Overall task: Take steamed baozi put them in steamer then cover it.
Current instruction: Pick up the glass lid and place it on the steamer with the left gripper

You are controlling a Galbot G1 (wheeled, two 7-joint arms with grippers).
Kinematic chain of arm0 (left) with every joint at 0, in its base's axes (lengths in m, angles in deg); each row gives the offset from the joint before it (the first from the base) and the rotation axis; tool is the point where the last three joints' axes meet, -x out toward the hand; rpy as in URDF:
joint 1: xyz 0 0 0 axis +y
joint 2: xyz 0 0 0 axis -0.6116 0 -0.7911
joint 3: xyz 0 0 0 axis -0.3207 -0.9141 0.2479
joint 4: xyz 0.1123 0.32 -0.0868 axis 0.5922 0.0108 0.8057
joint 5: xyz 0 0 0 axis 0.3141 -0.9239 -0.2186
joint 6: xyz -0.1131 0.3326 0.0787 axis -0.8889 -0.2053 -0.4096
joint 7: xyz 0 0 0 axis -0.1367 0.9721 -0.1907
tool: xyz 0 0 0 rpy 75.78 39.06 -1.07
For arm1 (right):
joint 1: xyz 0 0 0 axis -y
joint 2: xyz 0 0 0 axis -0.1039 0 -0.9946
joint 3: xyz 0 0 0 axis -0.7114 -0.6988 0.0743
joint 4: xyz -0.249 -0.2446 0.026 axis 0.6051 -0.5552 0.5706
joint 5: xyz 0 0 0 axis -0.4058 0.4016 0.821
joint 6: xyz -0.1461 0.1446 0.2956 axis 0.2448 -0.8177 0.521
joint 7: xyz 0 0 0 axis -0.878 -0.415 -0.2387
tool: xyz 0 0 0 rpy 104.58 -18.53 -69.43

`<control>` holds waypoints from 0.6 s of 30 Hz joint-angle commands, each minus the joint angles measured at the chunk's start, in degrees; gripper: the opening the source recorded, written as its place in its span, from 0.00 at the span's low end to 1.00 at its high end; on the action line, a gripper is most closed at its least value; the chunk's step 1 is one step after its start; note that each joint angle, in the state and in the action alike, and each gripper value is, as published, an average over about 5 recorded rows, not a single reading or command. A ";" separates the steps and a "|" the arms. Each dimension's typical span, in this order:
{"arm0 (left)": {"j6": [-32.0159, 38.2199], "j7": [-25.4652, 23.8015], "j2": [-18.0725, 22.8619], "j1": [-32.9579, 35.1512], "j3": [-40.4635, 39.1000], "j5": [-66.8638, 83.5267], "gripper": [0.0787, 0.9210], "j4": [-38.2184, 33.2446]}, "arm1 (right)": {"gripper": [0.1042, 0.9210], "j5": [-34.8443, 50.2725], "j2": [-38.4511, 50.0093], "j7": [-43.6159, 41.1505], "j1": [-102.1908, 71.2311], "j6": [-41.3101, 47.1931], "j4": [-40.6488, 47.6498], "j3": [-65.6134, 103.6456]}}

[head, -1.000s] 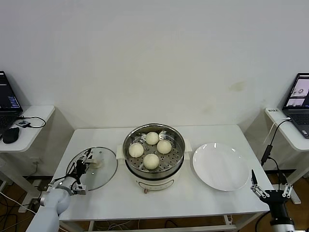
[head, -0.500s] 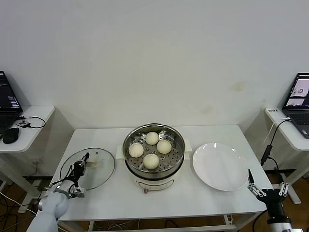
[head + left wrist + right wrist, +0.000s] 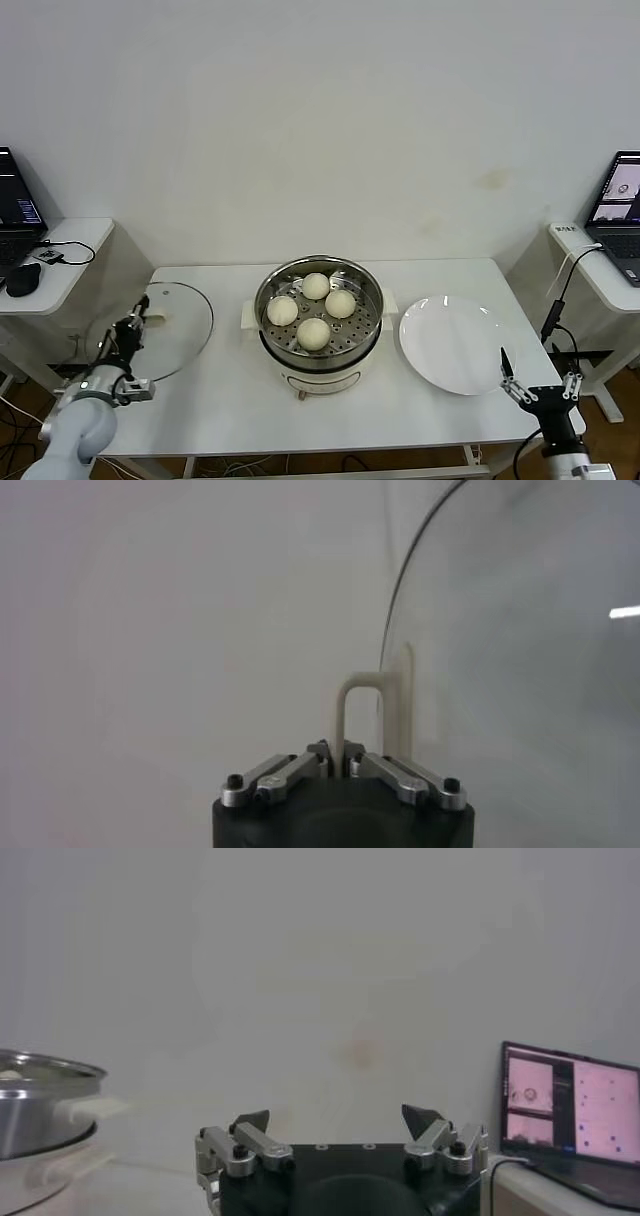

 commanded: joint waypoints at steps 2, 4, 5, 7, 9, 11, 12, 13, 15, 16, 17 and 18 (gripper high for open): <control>-10.66 -7.78 -4.03 4.40 -0.14 9.91 0.08 -20.97 | 0.88 -1.03 0.24 -0.02 1.01 -0.29 1.62 -1.50; -11.49 -8.54 -4.86 3.47 -3.74 10.53 0.08 -22.72 | 0.88 -2.10 -0.11 0.06 1.19 -0.63 1.97 -1.83; -11.99 -8.56 -5.22 2.69 -6.01 10.66 0.08 -23.39 | 0.88 -2.89 -0.33 0.11 1.26 -0.88 2.20 -2.00; -13.64 -8.70 -5.88 0.91 -10.91 11.78 0.08 -24.38 | 0.88 -4.80 -0.86 0.29 1.28 -1.57 2.69 -2.31; -16.15 -8.54 -6.67 -1.19 -16.31 13.19 0.08 -24.96 | 0.88 -6.49 -1.39 0.47 1.14 -2.17 3.00 -2.59; -18.96 -8.26 -7.26 -3.59 -21.61 14.31 0.08 -25.00 | 0.88 -7.57 -2.00 0.68 0.93 -2.43 3.04 -2.88; -20.12 -8.15 -7.26 -4.91 -23.91 14.45 0.08 -24.82 | 0.88 -8.08 -2.39 0.84 0.87 -2.48 3.06 -2.99; -21.21 -8.06 -7.07 -6.37 -26.04 14.36 0.08 -24.50 | 0.88 -8.97 -2.88 1.07 0.87 -2.52 3.11 -3.08; -22.87 -7.87 -5.94 -9.26 -29.23 12.92 0.08 -23.57 | 0.88 -11.21 -4.11 1.72 1.05 -2.70 3.31 -3.16; -23.41 -8.19 -5.00 -10.51 -30.26 11.49 0.08 -23.14 | 0.88 -12.84 -4.84 2.16 1.20 -2.86 3.46 -3.14; -24.01 -8.61 -3.93 -11.58 -31.11 9.72 0.08 -22.79 | 0.88 -14.70 -5.60 2.65 1.35 -3.12 3.60 -3.03; -24.52 -9.38 -2.78 -12.45 -31.79 7.71 0.08 -22.53 | 0.88 -16.40 -6.28 3.07 1.51 -3.52 3.82 -2.86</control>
